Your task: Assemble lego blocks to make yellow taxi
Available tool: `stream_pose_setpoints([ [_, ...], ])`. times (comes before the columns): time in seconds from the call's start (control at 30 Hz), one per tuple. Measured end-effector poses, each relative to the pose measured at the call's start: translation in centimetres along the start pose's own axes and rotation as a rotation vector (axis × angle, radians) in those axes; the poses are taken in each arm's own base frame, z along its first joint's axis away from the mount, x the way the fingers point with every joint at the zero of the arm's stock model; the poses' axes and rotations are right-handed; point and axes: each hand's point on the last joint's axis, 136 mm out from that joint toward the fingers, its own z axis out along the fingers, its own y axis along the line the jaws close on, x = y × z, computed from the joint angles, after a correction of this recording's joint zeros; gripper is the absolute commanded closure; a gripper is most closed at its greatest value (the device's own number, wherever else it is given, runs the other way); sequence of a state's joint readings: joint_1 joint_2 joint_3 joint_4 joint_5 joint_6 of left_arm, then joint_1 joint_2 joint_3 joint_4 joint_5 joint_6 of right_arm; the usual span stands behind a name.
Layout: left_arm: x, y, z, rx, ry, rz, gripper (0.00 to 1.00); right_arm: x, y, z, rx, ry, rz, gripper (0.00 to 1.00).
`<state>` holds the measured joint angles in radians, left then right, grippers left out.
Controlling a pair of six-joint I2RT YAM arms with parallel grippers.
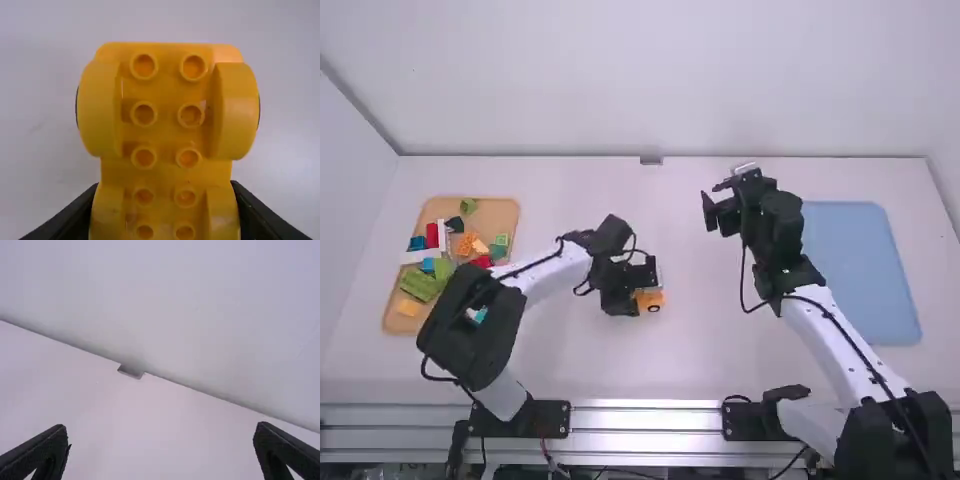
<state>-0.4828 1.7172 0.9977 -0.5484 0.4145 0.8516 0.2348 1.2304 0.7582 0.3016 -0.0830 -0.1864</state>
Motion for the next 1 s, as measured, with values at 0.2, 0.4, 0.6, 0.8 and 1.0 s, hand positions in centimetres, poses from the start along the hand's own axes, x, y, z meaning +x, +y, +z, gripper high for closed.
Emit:
stream_pose_setpoints([
  [0.2, 0.3, 1.4, 0.1, -0.074, 0.022, -0.053, 0.41, -0.2, 1.1, 0.1, -0.025, -0.003, -0.006, 0.01],
  [0.4, 1.1, 1.7, 0.0, -0.096, 0.059, -0.062, 0.38, -0.4, 2.3, 0.1, -0.052, -0.008, -0.017, 0.01],
  [0.6, 0.8, 2.3, 0.1, -0.122, 0.049, -0.022, 0.53, -0.4, 2.2, 0.1, -0.051, -0.008, -0.016, 0.02],
  [0.8, 0.5, 2.1, 1.1, -0.123, -0.009, 0.047, 0.44, -0.3, 1.7, 0.1, -0.037, -0.005, -0.009, 0.01],
  [1.0, 1.5, 1.0, 2.1, -0.090, -0.011, 0.083, 0.38, -0.2, 2.0, 0.1, -0.046, -0.002, -0.014, 0.02],
])
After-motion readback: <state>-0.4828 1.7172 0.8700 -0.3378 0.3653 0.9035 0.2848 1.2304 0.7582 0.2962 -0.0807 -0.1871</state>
